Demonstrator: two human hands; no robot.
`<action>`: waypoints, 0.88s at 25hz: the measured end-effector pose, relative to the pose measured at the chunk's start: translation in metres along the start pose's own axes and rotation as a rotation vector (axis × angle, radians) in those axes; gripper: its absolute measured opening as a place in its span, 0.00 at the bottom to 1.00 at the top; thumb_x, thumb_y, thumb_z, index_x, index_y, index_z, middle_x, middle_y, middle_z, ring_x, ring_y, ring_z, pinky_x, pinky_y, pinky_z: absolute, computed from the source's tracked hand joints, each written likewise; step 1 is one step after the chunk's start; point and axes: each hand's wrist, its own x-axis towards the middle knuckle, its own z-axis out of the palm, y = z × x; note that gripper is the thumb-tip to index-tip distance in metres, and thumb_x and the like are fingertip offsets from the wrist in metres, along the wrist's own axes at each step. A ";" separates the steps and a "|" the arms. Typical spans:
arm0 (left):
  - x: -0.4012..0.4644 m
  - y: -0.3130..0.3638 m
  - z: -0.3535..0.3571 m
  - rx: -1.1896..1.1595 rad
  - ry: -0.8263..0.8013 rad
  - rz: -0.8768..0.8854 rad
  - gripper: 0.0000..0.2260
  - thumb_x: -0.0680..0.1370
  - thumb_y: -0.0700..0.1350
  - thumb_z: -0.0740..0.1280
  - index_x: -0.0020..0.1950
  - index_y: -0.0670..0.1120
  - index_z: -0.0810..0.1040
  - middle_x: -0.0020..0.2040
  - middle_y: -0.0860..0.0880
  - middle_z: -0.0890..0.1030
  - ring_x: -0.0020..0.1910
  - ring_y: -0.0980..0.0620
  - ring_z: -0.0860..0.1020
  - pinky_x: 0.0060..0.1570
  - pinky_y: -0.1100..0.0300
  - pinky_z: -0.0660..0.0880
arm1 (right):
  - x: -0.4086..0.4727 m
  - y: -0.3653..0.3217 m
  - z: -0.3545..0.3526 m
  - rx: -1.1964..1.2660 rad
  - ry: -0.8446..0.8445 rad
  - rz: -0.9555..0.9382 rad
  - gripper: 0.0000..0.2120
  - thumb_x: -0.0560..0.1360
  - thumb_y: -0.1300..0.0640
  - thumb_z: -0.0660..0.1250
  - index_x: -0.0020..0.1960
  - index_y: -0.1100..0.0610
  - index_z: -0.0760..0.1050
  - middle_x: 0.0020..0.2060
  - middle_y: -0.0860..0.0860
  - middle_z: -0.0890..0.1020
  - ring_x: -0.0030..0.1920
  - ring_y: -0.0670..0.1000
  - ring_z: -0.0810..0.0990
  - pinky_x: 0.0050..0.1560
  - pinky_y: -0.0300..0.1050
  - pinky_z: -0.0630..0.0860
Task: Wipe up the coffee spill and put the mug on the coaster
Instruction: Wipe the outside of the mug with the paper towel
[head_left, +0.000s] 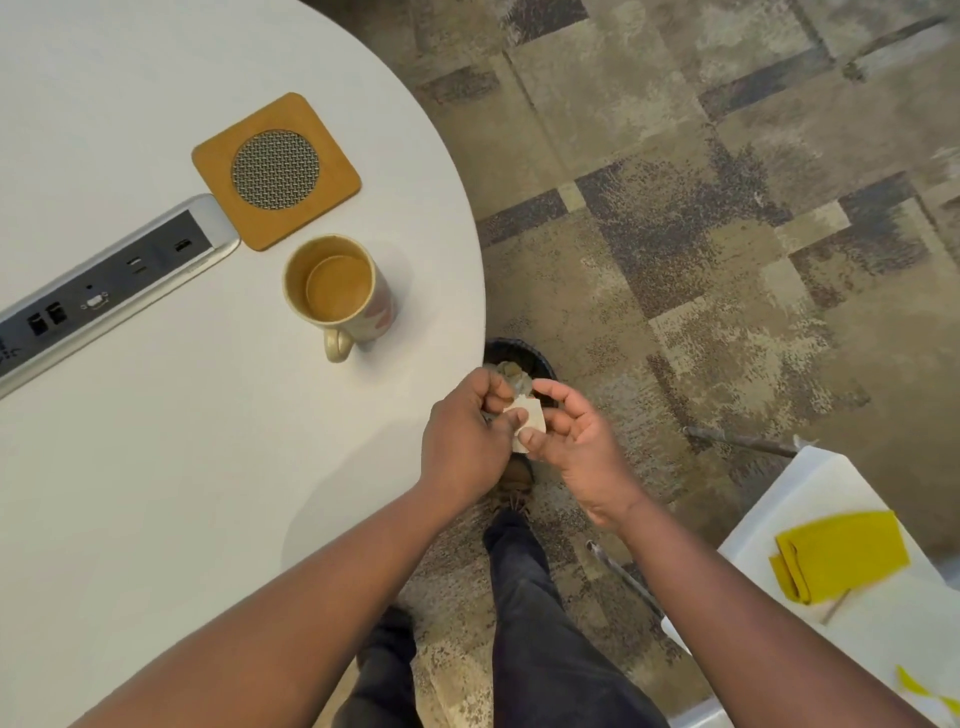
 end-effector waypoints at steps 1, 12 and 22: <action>0.002 0.000 0.000 0.049 -0.017 0.020 0.09 0.75 0.43 0.74 0.47 0.54 0.76 0.39 0.55 0.81 0.40 0.51 0.80 0.43 0.54 0.78 | 0.001 0.002 0.000 -0.018 0.001 0.002 0.21 0.75 0.72 0.70 0.65 0.59 0.76 0.53 0.55 0.85 0.52 0.48 0.84 0.53 0.45 0.82; 0.011 -0.044 -0.032 0.593 0.020 0.577 0.14 0.79 0.39 0.66 0.65 0.42 0.79 0.46 0.45 0.76 0.44 0.44 0.73 0.43 0.49 0.71 | 0.079 0.045 -0.025 -0.862 0.291 0.035 0.08 0.75 0.57 0.73 0.54 0.51 0.82 0.36 0.45 0.80 0.32 0.47 0.75 0.33 0.39 0.69; 0.016 -0.048 -0.039 0.427 0.015 0.554 0.14 0.80 0.39 0.68 0.66 0.40 0.79 0.45 0.46 0.79 0.45 0.46 0.75 0.48 0.56 0.70 | 0.113 0.074 -0.023 -1.019 0.249 0.142 0.25 0.76 0.65 0.67 0.71 0.52 0.72 0.63 0.52 0.79 0.57 0.54 0.80 0.56 0.49 0.79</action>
